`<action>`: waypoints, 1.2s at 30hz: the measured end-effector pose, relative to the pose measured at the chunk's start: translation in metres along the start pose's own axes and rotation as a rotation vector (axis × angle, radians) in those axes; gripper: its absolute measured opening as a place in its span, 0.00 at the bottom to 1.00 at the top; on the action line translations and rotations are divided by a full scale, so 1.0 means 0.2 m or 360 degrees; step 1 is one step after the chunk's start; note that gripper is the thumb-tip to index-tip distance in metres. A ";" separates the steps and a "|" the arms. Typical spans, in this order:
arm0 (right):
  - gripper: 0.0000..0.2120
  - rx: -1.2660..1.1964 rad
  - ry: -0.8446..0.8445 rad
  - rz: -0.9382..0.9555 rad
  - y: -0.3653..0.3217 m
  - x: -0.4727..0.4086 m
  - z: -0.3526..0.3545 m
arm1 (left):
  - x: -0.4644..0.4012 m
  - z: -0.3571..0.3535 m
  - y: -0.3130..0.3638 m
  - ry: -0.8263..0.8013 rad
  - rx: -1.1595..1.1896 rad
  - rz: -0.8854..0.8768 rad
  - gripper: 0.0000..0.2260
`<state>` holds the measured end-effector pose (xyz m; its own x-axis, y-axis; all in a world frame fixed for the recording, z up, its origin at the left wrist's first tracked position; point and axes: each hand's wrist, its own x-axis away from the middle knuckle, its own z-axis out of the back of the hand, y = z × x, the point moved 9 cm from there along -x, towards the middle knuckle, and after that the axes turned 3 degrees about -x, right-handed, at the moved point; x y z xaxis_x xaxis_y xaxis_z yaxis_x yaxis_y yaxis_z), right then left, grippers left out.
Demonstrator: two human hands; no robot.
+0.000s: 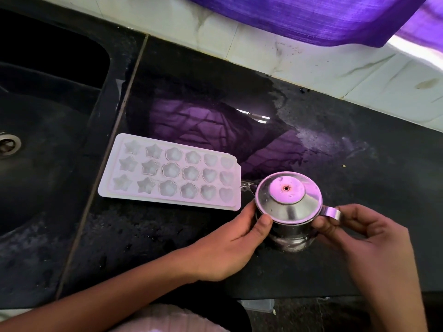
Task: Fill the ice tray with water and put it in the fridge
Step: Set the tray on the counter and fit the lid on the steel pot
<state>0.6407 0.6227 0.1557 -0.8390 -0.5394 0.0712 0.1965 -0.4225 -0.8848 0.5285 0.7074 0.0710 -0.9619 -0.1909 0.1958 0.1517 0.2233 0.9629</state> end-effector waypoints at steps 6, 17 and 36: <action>0.05 -0.0165 0.0042 -0.0090 0.02 -0.01 -0.02 | 0.00 0.04 0.05 0.0095 0.0013 -0.0067 0.25; 0.07 -0.0039 -0.0114 -0.0029 -0.09 -0.20 -0.19 | -0.07 0.24 0.03 0.0348 0.0034 0.0086 0.24; 0.11 0.0385 -0.0183 0.0093 -0.18 -0.28 -0.29 | -0.10 0.31 -0.07 0.0336 0.0147 0.0325 0.24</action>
<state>0.6516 0.7116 0.1571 -0.7622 -0.6414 0.0875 0.3699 -0.5425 -0.7542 0.5304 0.7675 0.0415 -0.8435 -0.3256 0.4271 0.3062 0.3617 0.8805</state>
